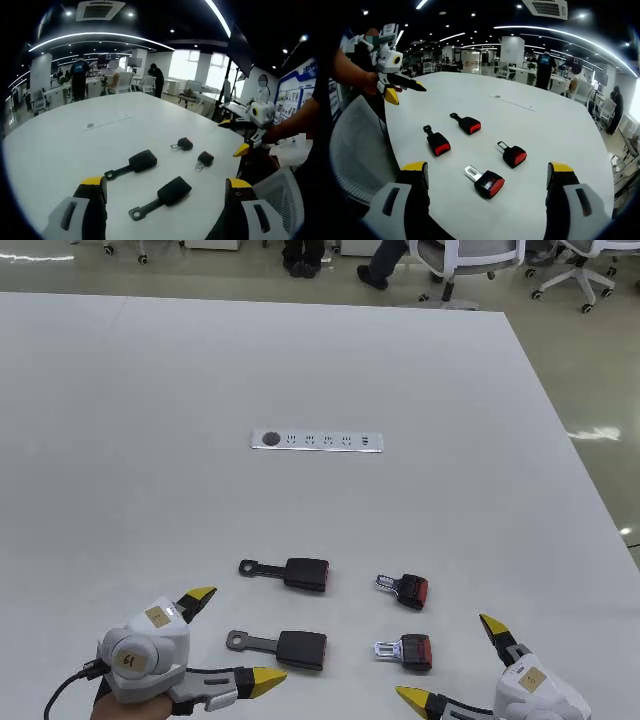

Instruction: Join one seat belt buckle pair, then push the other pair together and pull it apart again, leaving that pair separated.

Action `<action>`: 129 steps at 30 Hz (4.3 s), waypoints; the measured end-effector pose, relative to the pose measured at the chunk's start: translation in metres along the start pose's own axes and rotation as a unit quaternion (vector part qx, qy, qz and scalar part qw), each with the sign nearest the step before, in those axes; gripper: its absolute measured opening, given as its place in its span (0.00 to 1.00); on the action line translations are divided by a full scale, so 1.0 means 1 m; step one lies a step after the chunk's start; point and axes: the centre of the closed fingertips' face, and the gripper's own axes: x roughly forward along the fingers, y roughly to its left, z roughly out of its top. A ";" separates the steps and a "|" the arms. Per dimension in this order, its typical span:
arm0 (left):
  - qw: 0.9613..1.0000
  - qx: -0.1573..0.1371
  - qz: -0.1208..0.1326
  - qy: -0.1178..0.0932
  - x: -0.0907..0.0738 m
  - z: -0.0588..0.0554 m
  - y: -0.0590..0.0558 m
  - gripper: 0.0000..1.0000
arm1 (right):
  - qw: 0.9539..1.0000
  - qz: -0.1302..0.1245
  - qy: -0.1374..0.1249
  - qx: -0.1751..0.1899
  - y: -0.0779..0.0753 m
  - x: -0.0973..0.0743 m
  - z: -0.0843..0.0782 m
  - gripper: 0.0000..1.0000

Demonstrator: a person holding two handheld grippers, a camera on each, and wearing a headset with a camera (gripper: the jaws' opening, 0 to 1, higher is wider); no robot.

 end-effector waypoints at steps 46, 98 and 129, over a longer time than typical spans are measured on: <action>1.000 0.007 -0.004 0.006 -0.003 0.001 -0.008 1.00 | 1.000 0.000 0.000 0.001 -0.001 -0.004 -0.003 0.97; 0.999 0.021 -0.017 0.022 0.002 -0.011 -0.009 0.99 | 1.000 0.016 0.016 -0.003 0.001 0.001 -0.013 0.95; 0.993 0.061 -0.074 0.068 0.022 -0.024 -0.021 0.91 | 0.996 0.074 0.055 -0.015 0.008 0.022 -0.035 0.89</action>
